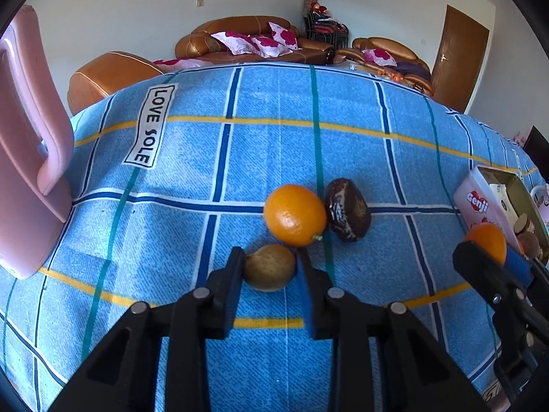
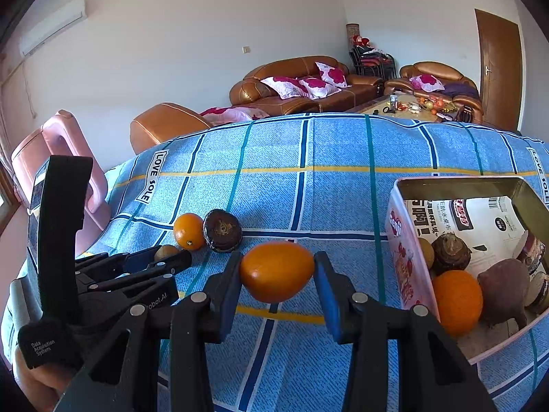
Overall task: Organize fruits
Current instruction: 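Grasp the oval orange with the right tool while the left tool grasps another kiwi, then carry the orange over the pink tin with the right tool while the left tool carries the kiwi there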
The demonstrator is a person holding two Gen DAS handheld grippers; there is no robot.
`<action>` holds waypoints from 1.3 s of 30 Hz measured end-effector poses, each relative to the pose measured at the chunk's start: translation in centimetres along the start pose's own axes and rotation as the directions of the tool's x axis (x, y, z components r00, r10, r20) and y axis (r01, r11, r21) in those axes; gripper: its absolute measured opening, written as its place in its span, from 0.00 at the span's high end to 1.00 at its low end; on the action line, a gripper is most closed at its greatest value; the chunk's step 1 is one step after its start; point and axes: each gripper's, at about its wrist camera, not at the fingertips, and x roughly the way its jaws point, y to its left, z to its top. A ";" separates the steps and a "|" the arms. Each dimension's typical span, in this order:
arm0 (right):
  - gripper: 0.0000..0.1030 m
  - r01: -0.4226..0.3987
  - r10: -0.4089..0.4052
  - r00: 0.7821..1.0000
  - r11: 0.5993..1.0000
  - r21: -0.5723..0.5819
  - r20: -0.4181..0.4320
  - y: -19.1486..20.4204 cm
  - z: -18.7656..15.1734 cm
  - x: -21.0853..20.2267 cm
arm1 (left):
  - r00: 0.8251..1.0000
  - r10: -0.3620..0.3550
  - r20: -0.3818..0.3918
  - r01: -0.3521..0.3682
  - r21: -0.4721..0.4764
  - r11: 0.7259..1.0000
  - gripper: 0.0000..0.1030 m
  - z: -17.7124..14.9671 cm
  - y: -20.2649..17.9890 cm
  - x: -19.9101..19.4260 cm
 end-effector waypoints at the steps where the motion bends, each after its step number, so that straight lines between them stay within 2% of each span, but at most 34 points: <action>1: 0.57 0.001 -0.001 1.000 1.000 -0.002 0.007 0.0 0.0 -0.1 | 1.000 0.006 0.008 -0.006 -0.015 1.000 0.70 0.0 0.3 -0.2; 4: 0.57 0.007 -0.007 0.999 1.000 -0.013 0.044 0.4 -0.1 -0.7 | 0.997 0.049 0.063 -0.045 -0.060 0.997 0.70 -0.2 1.0 -1.3; 7: 0.57 0.025 -0.020 0.992 0.999 -0.040 0.122 1.1 -0.1 -1.9 | 0.983 0.112 0.149 -0.098 -0.097 0.990 0.70 -0.6 1.4 -2.9; 12: 0.57 0.105 -0.069 0.962 0.987 -0.125 0.265 2.6 -0.5 -3.9 | 0.929 0.219 0.298 -0.191 -0.120 0.974 0.70 -1.4 0.8 -5.7; 14: 0.57 0.117 -0.070 0.957 0.981 -0.152 0.283 3.2 -0.6 -4.2 | 0.918 0.235 0.320 -0.202 -0.132 0.970 0.70 -1.6 0.9 -6.2; 17: 0.57 0.128 -0.074 0.953 0.977 -0.169 0.292 3.4 -0.6 -4.3 | 0.917 0.235 0.321 -0.198 -0.144 0.970 0.70 -1.7 1.0 -6.5; 20: 0.57 0.122 -0.073 0.956 0.980 -0.159 0.283 3.1 -0.7 -4.4 | 0.909 0.245 0.337 -0.205 -0.150 0.967 0.70 -2.1 0.7 -7.0; 26: 0.57 0.122 -0.079 0.958 0.982 -0.143 0.276 2.2 -1.2 -5.2 | 0.905 0.244 0.348 -0.212 -0.129 0.969 0.70 -3.1 -0.5 -7.5; 39: 0.57 0.143 -0.106 0.957 0.982 -0.122 0.269 -0.2 -2.2 -7.0 | 0.914 0.204 0.352 -0.183 -0.091 0.979 0.70 -4.1 -3.9 -8.1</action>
